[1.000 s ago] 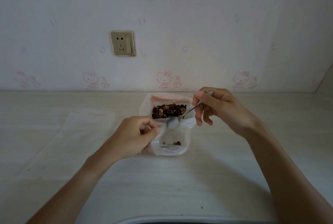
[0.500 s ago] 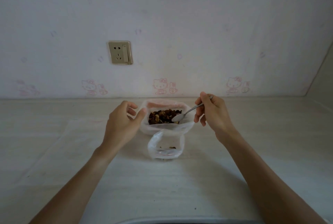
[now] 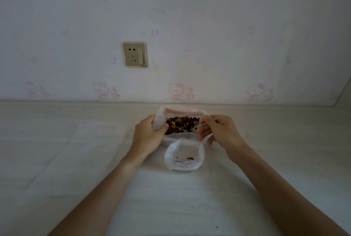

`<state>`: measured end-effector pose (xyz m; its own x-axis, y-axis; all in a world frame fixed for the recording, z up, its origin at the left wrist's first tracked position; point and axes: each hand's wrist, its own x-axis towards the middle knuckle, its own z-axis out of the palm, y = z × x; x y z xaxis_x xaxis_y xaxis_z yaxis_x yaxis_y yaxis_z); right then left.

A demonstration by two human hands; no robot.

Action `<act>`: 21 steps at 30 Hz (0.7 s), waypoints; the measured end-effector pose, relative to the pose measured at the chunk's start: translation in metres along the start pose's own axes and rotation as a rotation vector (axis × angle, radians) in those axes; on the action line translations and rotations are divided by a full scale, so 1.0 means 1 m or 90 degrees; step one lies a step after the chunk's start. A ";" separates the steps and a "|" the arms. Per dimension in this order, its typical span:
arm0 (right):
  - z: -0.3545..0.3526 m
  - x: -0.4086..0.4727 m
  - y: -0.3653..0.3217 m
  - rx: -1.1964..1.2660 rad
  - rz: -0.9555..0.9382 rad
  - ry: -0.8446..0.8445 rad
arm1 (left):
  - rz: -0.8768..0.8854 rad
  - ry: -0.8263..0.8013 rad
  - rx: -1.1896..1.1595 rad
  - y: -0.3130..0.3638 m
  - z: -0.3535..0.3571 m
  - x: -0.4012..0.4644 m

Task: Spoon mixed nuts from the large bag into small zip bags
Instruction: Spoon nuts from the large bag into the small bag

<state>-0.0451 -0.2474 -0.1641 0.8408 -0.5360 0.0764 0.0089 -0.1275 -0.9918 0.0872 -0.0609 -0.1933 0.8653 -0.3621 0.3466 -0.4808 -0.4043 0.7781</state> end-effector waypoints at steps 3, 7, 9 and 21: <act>-0.003 -0.001 -0.001 0.043 0.037 0.006 | 0.006 0.005 -0.061 0.000 0.001 -0.002; -0.005 -0.001 -0.002 0.069 0.061 0.001 | 0.031 0.001 -0.093 0.001 0.001 -0.005; -0.007 0.001 -0.002 0.073 0.058 0.031 | 0.043 0.004 -0.095 0.001 0.000 -0.005; -0.007 0.001 -0.001 0.146 0.059 0.050 | 0.107 0.044 -0.049 0.000 -0.002 -0.004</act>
<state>-0.0478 -0.2536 -0.1619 0.7992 -0.6008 -0.0171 0.0633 0.1124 -0.9916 0.0838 -0.0578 -0.1937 0.7830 -0.3593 0.5077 -0.6089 -0.2761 0.7437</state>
